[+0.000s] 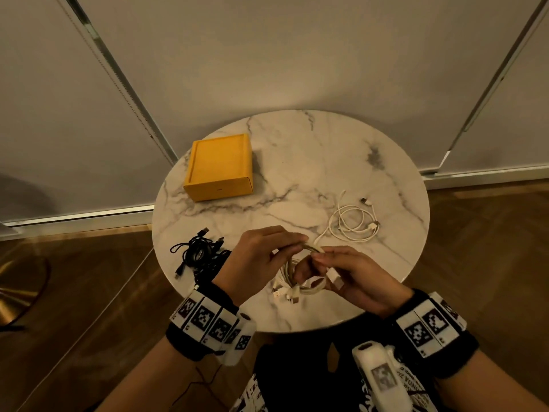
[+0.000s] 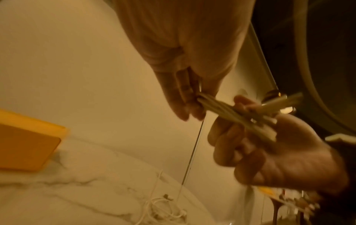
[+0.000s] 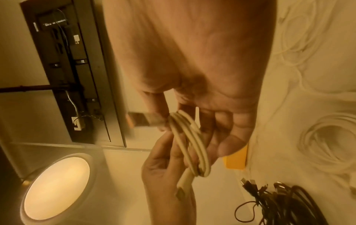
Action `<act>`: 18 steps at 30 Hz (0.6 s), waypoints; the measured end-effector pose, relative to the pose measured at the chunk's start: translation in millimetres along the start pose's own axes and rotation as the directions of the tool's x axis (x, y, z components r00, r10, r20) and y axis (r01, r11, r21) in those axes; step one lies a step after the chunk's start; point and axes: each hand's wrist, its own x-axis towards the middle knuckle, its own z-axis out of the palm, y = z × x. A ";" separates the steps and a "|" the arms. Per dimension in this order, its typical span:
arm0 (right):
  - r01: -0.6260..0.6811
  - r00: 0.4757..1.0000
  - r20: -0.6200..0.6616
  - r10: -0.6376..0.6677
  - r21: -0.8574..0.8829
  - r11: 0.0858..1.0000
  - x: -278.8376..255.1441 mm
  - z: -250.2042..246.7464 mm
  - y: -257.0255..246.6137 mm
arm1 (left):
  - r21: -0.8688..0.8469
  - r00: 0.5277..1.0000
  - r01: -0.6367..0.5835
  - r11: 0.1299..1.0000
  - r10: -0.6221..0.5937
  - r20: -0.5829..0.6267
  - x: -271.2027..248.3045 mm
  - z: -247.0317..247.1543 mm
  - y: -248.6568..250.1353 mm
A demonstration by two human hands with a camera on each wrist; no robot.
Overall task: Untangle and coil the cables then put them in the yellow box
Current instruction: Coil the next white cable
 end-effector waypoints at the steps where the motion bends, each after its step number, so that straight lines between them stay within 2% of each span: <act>1: -0.007 1.000 -0.025 0.007 -0.005 1.000 0.3 -1.4 2.1 | -0.033 0.999 0.052 0.998 -0.052 0.008 0.3 0.7 -0.6; 4: -0.024 0.989 -0.150 0.017 -0.044 0.999 2.1 -11.4 10.1 | -0.133 0.961 0.277 0.952 -0.271 0.063 3.3 0.6 -7.7; 6: -0.057 0.966 -0.254 0.057 0.008 0.998 4.4 -23.6 15.8 | -0.112 0.930 0.363 0.925 -0.353 0.103 5.4 1.9 -18.2; 12: -0.178 0.890 -0.430 0.151 -0.023 0.984 10.2 -56.3 45.3 | 0.131 0.848 0.458 0.879 -0.477 0.230 10.3 20.6 -64.9; 15: -0.258 0.853 -0.477 0.212 -0.032 0.966 11.4 -66.4 60.5 | 0.257 0.784 0.496 0.829 -0.555 0.278 10.3 37.3 -86.8; 18: -0.301 0.829 -0.492 0.267 0.010 0.953 11.7 -70.9 71.1 | 0.297 0.712 0.560 0.773 -0.633 0.305 8.6 52.7 -105.2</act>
